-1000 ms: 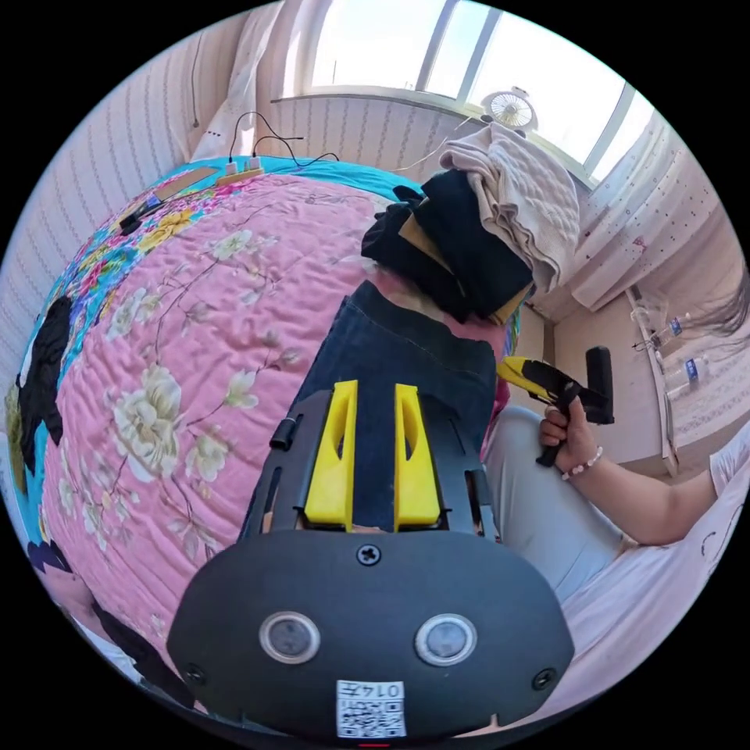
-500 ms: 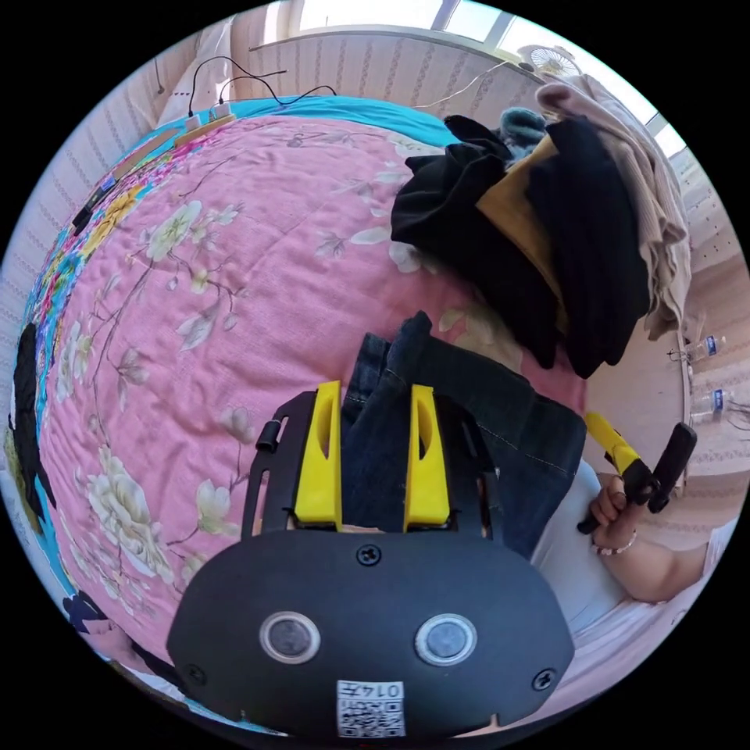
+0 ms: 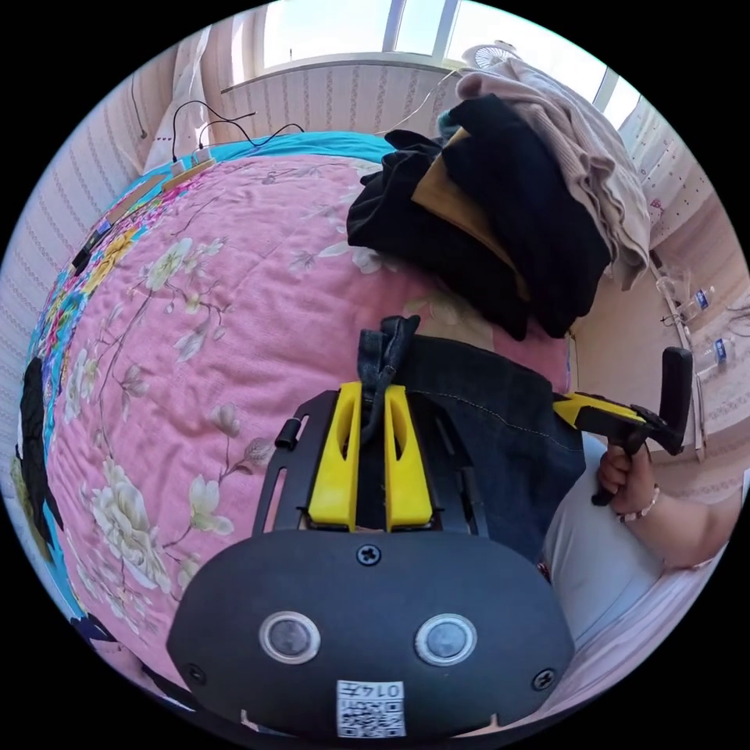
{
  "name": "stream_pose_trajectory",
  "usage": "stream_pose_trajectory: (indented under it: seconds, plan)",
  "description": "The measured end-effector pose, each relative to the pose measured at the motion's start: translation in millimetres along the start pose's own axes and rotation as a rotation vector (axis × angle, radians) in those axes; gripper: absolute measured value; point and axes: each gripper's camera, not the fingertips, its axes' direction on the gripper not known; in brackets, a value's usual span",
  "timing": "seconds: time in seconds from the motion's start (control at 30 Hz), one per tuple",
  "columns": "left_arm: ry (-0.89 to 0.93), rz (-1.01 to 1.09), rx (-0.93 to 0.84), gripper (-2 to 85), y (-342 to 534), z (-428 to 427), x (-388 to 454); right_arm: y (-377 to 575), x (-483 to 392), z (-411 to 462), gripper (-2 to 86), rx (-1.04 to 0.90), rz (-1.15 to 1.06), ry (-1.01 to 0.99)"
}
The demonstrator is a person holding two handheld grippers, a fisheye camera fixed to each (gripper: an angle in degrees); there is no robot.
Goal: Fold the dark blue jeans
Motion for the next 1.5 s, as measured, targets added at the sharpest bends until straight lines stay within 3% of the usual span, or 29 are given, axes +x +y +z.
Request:
stream_pose_trajectory:
  seconds: [0.13, 0.17, 0.3, 0.57, 0.73, 0.8, 0.87, 1.0, 1.27, 1.37, 1.5]
  plan:
    - [0.004, -0.023, 0.084, 4.9, 23.4, -60.3, 5.3, 7.2, 10.6, 9.7, 0.9, -0.075, 0.084, -0.198]
    - [0.019, -0.037, 0.136, 4.9, 37.5, -88.7, 4.9, 10.4, 10.9, 11.7, 0.9, -0.097, 0.078, -0.297]
    - [0.064, -0.105, 0.272, 5.0, 112.5, -193.2, -4.7, 23.9, -23.8, 11.7, 0.9, -0.189, -0.054, -0.387]
    - [0.022, -0.373, 0.498, 4.9, 319.9, -372.4, -52.8, 79.5, -198.9, 59.6, 1.3, -0.469, -0.408, -0.665]
    - [-0.15, -0.557, 0.645, 5.2, 481.7, -484.5, -77.7, 144.6, -343.9, 112.1, 2.3, -0.637, -0.661, -0.783]
    - [-0.329, -0.731, 0.601, 6.2, 567.6, -512.1, -89.9, 189.2, -399.8, 143.1, 3.3, -0.721, -0.766, -0.763]
    - [-0.395, -0.909, 0.508, 6.4, 634.6, -514.4, -99.9, 257.2, -452.7, 189.7, 5.6, -0.859, -0.913, -0.683]
    - [-0.291, -1.219, 0.506, 6.0, 770.4, -518.8, -84.1, 321.0, -467.0, 246.7, 6.3, -1.018, -0.928, -0.531]
    - [-0.265, -1.394, 0.527, 6.4, 871.9, -548.3, -10.3, 330.4, -460.9, 340.3, 11.2, -0.957, -0.709, -0.244]
    - [-0.18, -1.528, 0.613, 8.7, 912.5, -553.3, 5.9, 343.7, -472.5, 387.0, 11.6, -0.947, -0.661, -0.147]
    - [-0.044, -1.551, 0.648, 9.9, 943.1, -565.9, 7.7, 364.7, -476.0, 436.7, 6.9, -1.013, -0.52, -0.139]
